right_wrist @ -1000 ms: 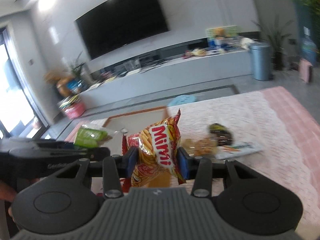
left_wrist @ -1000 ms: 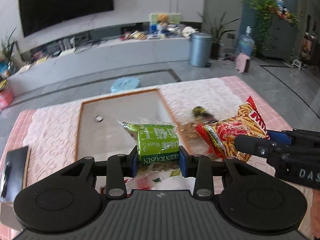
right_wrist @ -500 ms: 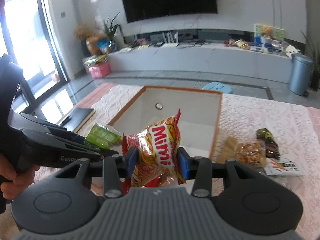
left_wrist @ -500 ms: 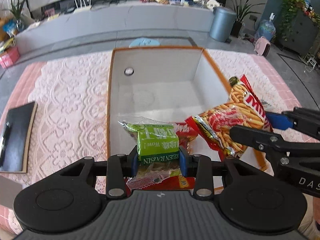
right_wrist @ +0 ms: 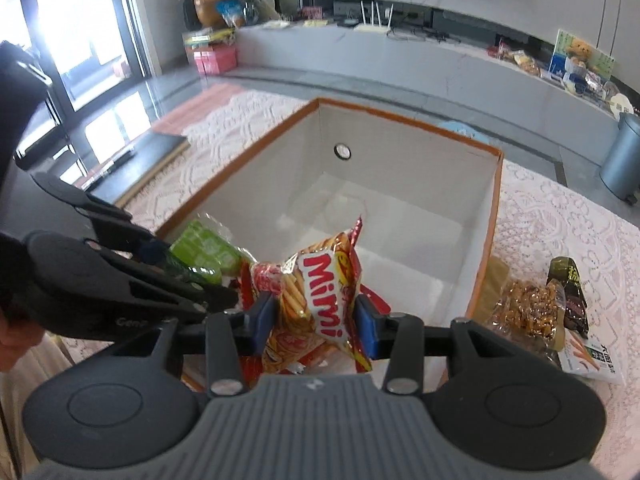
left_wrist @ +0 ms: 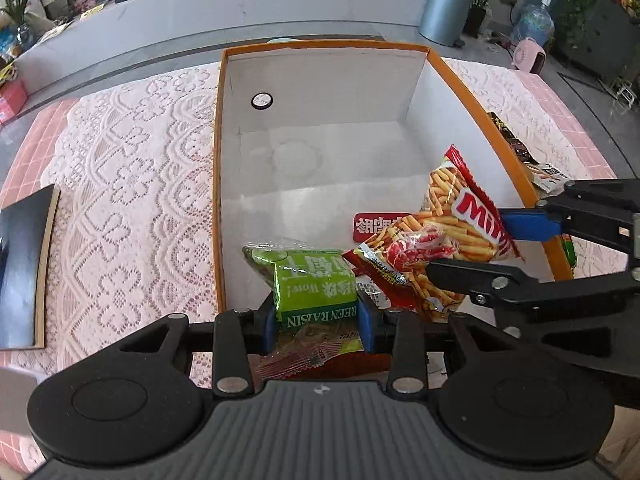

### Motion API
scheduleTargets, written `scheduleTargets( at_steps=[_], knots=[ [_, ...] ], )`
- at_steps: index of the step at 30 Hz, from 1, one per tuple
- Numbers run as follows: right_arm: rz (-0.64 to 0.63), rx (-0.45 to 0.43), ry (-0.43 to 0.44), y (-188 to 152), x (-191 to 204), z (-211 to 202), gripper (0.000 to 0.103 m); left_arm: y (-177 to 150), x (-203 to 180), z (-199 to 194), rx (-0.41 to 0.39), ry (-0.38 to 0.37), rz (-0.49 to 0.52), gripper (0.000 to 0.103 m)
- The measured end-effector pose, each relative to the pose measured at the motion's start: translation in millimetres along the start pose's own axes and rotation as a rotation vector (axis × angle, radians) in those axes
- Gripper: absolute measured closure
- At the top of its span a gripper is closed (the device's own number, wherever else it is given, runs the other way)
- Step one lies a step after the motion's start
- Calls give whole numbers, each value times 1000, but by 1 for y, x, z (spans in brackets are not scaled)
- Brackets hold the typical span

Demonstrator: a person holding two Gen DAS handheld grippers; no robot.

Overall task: Organize snacks
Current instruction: 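Carry the green bag and the Mimi bag over the orange box with both tools, then open the right tool to drop the Mimi bag while the left tool releases the green bag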

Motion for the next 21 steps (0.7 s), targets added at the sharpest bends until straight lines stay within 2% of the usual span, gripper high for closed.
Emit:
scheduleTargets(
  at_steps=[5,13,18,21],
  knots=[
    [-11,56,-18,-4,-9,6,61,4,-3,-1,-25,-27,20,60],
    [-104,101,17,-6,-18,10,62,9,-7,-4,-56,-44,79,60],
    [-141,170,24,-13,-18,19,62,11,-13,-4,-62,-74,109,60],
    [-194,200,-3,-18,-17,23,62,13,-16,0,-60,-88,117,60]
  ],
)
Point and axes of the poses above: each gripper's, at about its wrist camera, not at the fingertips, and z roughly the way its jaws point, x to its left, y to its top, the point moved 10 cm from there along z, roughly the way its jaws point, and after that the axes turned 13 degrees about z, right-handed, at the moved point
